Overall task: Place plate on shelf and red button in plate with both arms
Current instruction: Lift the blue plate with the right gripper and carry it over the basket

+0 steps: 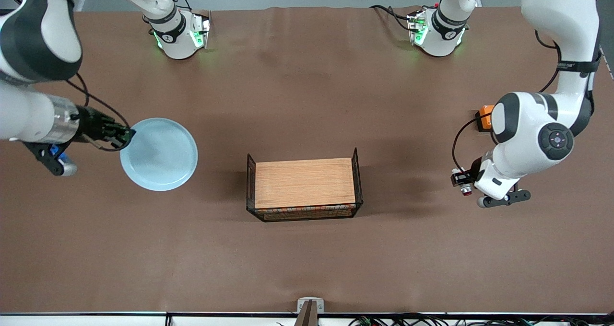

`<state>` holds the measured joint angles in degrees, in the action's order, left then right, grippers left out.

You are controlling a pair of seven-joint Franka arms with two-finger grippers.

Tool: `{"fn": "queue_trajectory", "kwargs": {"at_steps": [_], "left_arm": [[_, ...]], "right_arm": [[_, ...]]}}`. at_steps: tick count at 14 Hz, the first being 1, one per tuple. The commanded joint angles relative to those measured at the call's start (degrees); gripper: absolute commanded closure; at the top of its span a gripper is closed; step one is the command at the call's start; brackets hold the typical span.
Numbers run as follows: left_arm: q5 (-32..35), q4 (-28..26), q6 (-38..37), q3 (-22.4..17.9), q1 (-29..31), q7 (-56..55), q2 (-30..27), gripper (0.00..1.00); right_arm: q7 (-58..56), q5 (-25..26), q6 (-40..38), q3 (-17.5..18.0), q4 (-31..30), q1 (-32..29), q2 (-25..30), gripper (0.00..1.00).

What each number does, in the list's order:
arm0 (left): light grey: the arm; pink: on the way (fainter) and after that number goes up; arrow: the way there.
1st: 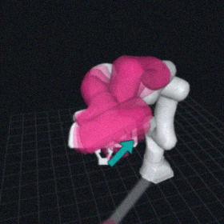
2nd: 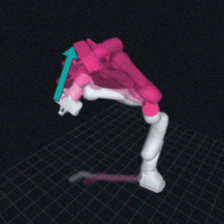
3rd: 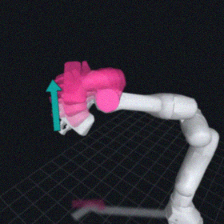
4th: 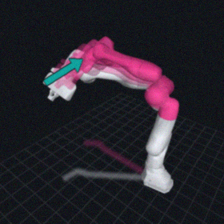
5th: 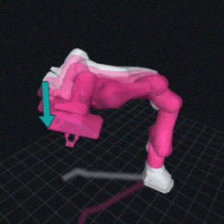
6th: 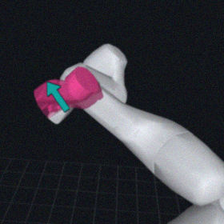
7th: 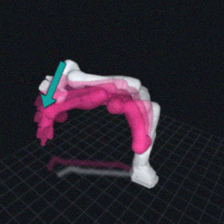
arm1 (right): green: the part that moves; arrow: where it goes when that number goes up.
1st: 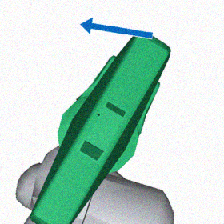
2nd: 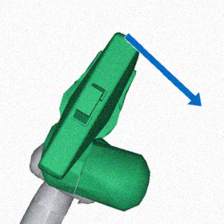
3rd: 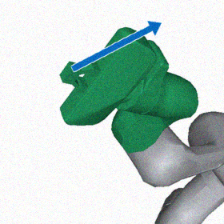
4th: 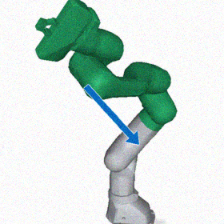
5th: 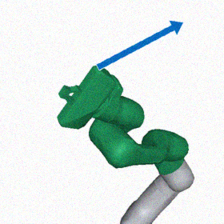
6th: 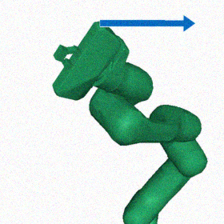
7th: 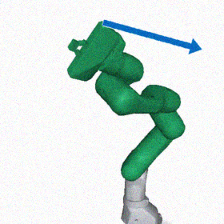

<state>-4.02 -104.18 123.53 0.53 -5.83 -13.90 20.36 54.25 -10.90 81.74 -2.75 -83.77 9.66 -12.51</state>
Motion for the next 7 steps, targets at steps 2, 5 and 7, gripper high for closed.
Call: {"fn": "queue_trajectory", "kwargs": {"at_steps": [2, 5, 7], "left_arm": [[0.1, 3.8, -6.5, -0.1, 1.2, -0.9, -2.5, 0.68], [0.1, 7.5, -11.6, 0.0, 1.3, -1.0, -3.2, 0.68], [0.0, 9.0, -14.5, 0.3, 1.3, -2.4, -4.0, 0.68]], "right_arm": [[18.3, -1.1, -0.9, -0.3, 2.1, 7.9, 2.1, 1.0], [31.4, -1.4, -0.1, -0.4, 2.6, 14.4, 2.1, 1.0], [39.0, -1.8, 3.6, -0.4, 2.6, 17.8, 2.0, 1.0]]}}
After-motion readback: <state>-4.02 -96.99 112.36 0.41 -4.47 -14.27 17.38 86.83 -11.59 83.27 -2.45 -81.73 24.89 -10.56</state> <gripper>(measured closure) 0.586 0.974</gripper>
